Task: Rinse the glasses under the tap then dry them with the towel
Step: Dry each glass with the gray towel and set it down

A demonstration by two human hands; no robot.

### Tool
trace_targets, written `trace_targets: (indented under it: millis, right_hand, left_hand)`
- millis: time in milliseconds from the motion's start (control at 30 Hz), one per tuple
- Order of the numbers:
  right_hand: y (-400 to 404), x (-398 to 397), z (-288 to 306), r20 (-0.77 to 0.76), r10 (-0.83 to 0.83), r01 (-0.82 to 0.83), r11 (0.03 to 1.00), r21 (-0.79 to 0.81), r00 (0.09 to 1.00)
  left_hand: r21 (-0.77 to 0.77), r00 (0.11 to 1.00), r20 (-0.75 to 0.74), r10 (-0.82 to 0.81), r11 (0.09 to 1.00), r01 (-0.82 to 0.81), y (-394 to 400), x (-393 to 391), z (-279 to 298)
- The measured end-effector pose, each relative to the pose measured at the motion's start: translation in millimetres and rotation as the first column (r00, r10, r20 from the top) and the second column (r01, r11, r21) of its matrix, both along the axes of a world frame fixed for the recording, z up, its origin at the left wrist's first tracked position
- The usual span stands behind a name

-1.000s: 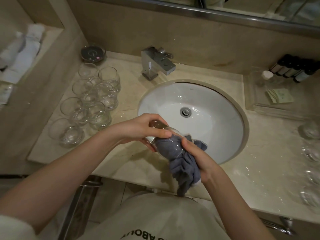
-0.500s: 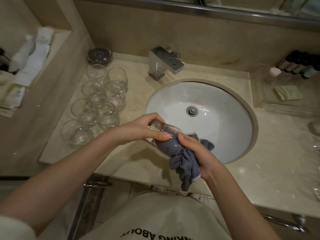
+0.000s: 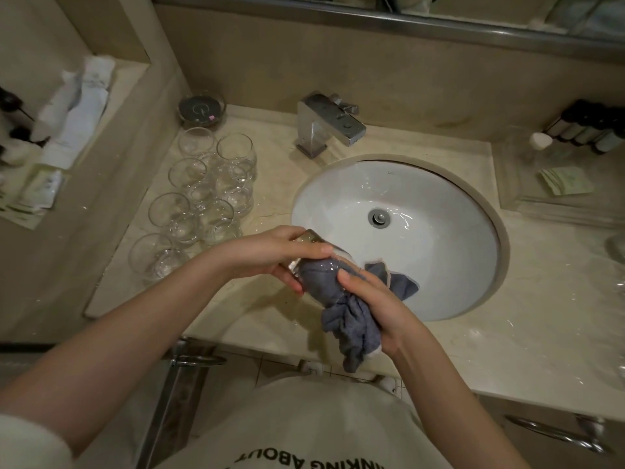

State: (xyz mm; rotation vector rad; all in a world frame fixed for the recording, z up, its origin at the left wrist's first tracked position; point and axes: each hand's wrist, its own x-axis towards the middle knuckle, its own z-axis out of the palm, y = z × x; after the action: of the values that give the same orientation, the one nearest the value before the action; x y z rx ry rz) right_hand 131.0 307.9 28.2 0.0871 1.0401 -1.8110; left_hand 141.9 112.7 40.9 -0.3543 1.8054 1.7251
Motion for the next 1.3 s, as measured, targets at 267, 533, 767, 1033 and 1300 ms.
trace_targets:
  millis: [267, 533, 767, 1033, 1300]
  right_hand:
    - [1.3, 5.1, -2.8, 0.126, -0.047, 0.054, 0.997, -0.055, 0.991]
    - [-6.6, 12.7, -0.9, -0.007, -0.027, 0.027, 0.999, 0.022, 1.0]
    - [-1.8, 13.4, 5.9, 0.236, -0.043, 0.039, 0.999, 0.02, 0.971]
    - [-5.6, 15.3, -5.5, 0.094, -0.067, 0.063, 0.997, 0.044, 0.993]
    - [-7.0, 18.3, -6.0, 0.159, -0.058, 0.058, 0.998, 0.005, 0.986]
  left_hand:
    - [0.03, 0.989, -0.148, 0.012, 1.0, -0.008, -1.7, 3.0, -2.2]
    - [-0.149, 0.984, 0.101, -0.147, 0.976, 0.161, -3.4, -1.0, 14.7]
    - [-0.202, 0.966, -0.19, -0.173, 0.97, 0.134, -11.6, 8.3, 9.6]
    - [-0.063, 0.997, 0.023, -0.07, 0.995, 0.071, -15.1, 12.6, 8.2]
    - [-0.051, 0.999, -0.037, -0.014, 0.999, 0.013, -13.8, 16.8, -2.3]
